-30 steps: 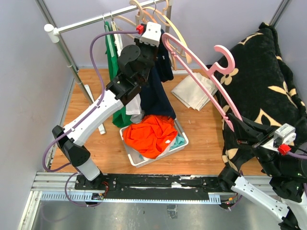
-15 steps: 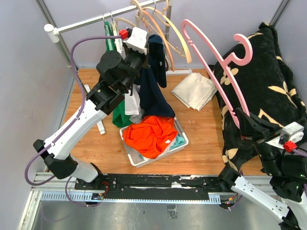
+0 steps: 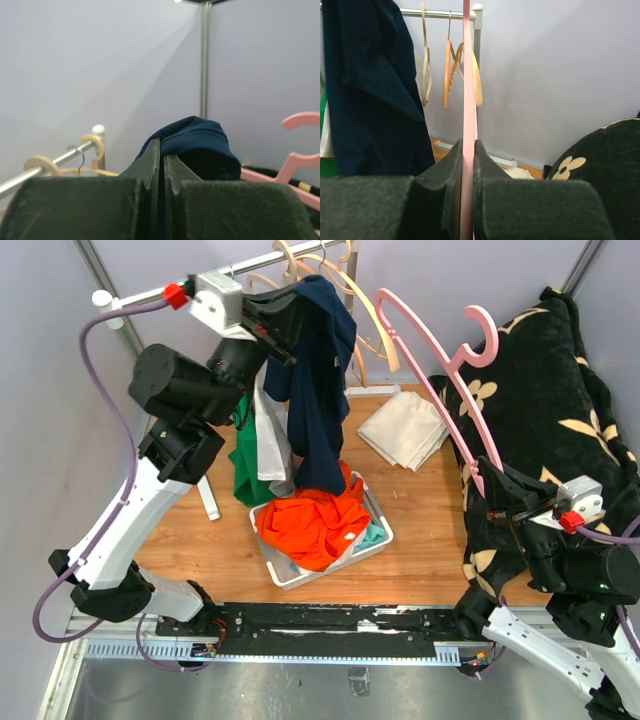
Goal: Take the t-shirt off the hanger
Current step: Place the T-shirt in the bin.
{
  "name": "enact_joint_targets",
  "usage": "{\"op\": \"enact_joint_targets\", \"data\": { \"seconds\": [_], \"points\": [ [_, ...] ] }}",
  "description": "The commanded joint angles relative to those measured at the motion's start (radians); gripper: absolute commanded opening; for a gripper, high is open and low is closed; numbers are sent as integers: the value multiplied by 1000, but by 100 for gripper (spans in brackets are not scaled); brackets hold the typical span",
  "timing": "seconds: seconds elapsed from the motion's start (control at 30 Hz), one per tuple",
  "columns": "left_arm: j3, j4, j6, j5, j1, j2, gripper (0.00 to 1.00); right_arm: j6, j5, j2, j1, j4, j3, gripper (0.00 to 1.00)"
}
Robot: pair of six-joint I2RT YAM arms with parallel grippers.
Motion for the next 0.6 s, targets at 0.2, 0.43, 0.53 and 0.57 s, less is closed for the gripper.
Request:
{"op": "enact_joint_targets", "data": {
  "seconds": [0.2,0.43,0.53,0.57],
  "points": [
    [177,177,-154,159,4,-42,1,15,8,7,8,72,-8,1],
    [218,226,-213,149,4,-38,1,21,8,6,7,72,-6,1],
    [232,218,-232,148,4,-36,1,22,6,8,8,71,-5,1],
    [223,212,-238,152,4,-41,1,22,6,8,8,72,-7,1]
  ]
}}
